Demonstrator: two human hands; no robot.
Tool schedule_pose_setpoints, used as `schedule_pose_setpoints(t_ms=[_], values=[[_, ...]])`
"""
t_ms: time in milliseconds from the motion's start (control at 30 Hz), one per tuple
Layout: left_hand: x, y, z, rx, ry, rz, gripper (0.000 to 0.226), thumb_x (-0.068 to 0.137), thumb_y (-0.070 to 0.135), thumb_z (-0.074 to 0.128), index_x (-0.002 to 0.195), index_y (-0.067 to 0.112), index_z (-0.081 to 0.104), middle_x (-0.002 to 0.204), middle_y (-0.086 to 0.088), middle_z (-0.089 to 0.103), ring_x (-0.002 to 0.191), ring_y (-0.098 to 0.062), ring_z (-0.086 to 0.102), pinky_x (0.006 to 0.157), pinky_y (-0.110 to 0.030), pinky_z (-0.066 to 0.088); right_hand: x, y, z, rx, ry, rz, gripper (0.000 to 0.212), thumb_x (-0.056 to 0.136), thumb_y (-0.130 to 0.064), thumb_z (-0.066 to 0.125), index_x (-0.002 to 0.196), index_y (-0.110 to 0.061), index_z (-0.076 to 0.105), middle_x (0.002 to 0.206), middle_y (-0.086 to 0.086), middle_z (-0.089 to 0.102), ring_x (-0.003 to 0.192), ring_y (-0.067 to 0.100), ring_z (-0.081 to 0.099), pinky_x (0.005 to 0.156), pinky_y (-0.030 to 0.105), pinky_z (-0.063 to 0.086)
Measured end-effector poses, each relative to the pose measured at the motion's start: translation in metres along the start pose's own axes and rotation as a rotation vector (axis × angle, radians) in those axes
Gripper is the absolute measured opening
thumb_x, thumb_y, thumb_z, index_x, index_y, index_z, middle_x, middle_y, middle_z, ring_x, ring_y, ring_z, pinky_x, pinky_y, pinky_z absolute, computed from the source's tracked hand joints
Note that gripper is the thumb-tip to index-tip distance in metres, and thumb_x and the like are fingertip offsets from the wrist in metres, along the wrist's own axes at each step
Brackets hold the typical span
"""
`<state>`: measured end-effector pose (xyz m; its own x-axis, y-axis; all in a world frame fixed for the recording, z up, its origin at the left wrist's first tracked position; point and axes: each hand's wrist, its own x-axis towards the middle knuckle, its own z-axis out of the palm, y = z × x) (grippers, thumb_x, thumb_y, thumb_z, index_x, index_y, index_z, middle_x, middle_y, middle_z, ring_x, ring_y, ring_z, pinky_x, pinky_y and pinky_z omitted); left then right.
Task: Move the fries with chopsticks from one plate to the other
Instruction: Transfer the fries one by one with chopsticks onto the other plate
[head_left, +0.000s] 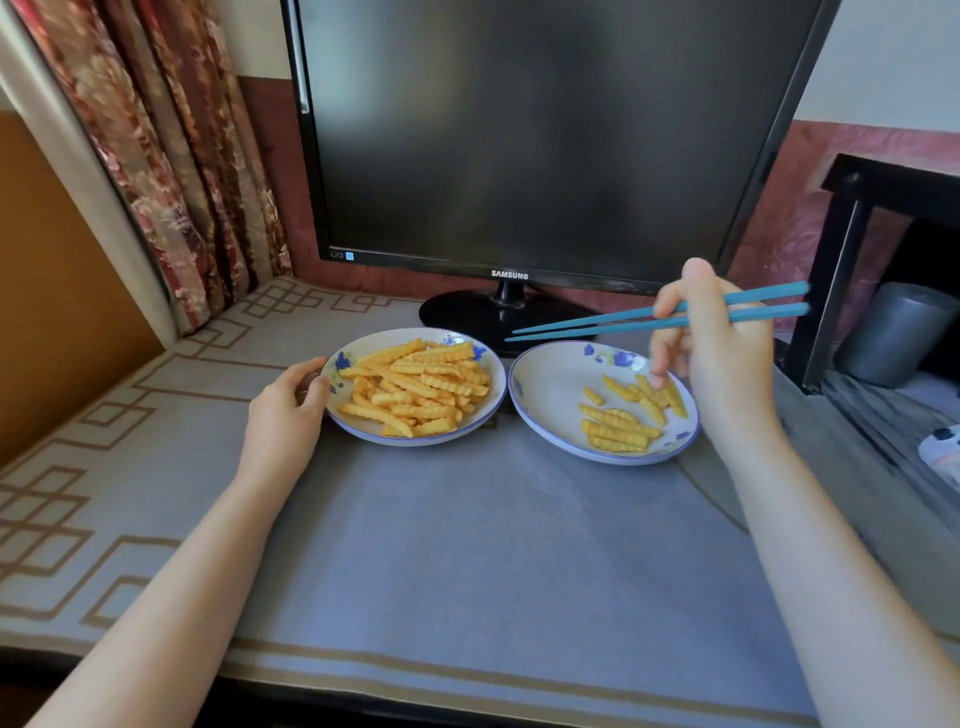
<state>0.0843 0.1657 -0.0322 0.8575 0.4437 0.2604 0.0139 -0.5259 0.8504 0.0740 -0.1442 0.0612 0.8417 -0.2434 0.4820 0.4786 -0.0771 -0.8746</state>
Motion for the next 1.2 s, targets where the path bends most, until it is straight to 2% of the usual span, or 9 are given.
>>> schedule_pose_setpoints(t_ms=[100, 233, 667, 933, 1067, 1200], values=[[0.0, 0.0, 0.0, 0.002, -0.003, -0.003, 0.033, 0.097, 0.019, 0.043, 0.126, 0.015, 0.058, 0.121, -0.006, 0.063, 0.098, -0.007, 0.047, 0.082, -0.02, 0.033, 0.004, 0.005, -0.028, -0.088, 0.067, -0.012, 0.039, 0.103, -0.026, 0.039, 0.068, -0.011, 0.049, 0.041, 0.003, 0.044, 0.029, 0.016, 0.04, 0.036, 0.013, 0.027], [-0.001, 0.001, -0.001, 0.001, -0.001, 0.0, 0.033, 0.097, 0.019, 0.043, 0.126, 0.015, 0.058, 0.121, -0.005, 0.063, 0.098, -0.007, 0.047, 0.082, -0.02, 0.032, 0.011, 0.011, -0.054, -0.172, 0.111, -0.006, 0.04, 0.101, -0.034, 0.04, 0.068, -0.015, 0.052, 0.037, 0.007, 0.047, 0.029, 0.021, 0.038, 0.037, 0.019, 0.031], [-0.001, 0.002, 0.0, -0.006, 0.005, 0.001, 0.033, 0.097, 0.018, 0.043, 0.126, 0.015, 0.059, 0.119, -0.004, 0.063, 0.097, -0.005, 0.047, 0.081, -0.017, 0.032, 0.008, 0.003, -0.07, -0.353, 0.057, 0.041, 0.04, 0.1, -0.035, 0.042, 0.069, -0.011, 0.053, 0.039, 0.009, 0.05, 0.028, 0.019, 0.037, 0.034, 0.016, 0.033], [-0.002, 0.003, -0.001, 0.003, 0.005, 0.009, 0.033, 0.097, 0.018, 0.043, 0.127, 0.015, 0.058, 0.119, -0.004, 0.063, 0.097, -0.005, 0.047, 0.081, -0.017, 0.032, 0.007, 0.005, -0.059, -0.284, 0.151, 0.023, 0.042, 0.101, -0.037, 0.042, 0.067, -0.012, 0.051, 0.038, 0.008, 0.049, 0.027, 0.019, 0.04, 0.034, 0.017, 0.032], [-0.002, 0.002, -0.001, 0.003, 0.001, 0.005, 0.034, 0.097, 0.018, 0.043, 0.127, 0.015, 0.058, 0.12, -0.005, 0.063, 0.098, -0.005, 0.046, 0.082, -0.018, 0.032, 0.005, 0.0, -0.05, -0.153, 0.234, 0.024, 0.041, 0.101, -0.033, 0.041, 0.065, -0.014, 0.047, 0.035, 0.006, 0.044, 0.027, 0.016, 0.041, 0.033, 0.017, 0.025], [-0.001, 0.001, 0.0, 0.007, 0.0, 0.007, 0.033, 0.097, 0.019, 0.043, 0.127, 0.015, 0.058, 0.12, -0.004, 0.063, 0.098, -0.005, 0.046, 0.082, -0.019, 0.032, -0.004, -0.005, -0.03, -0.001, 0.243, 0.035, 0.041, 0.101, -0.032, 0.04, 0.064, -0.015, 0.045, 0.039, 0.0, 0.043, 0.029, 0.016, 0.042, 0.037, 0.021, 0.024]])
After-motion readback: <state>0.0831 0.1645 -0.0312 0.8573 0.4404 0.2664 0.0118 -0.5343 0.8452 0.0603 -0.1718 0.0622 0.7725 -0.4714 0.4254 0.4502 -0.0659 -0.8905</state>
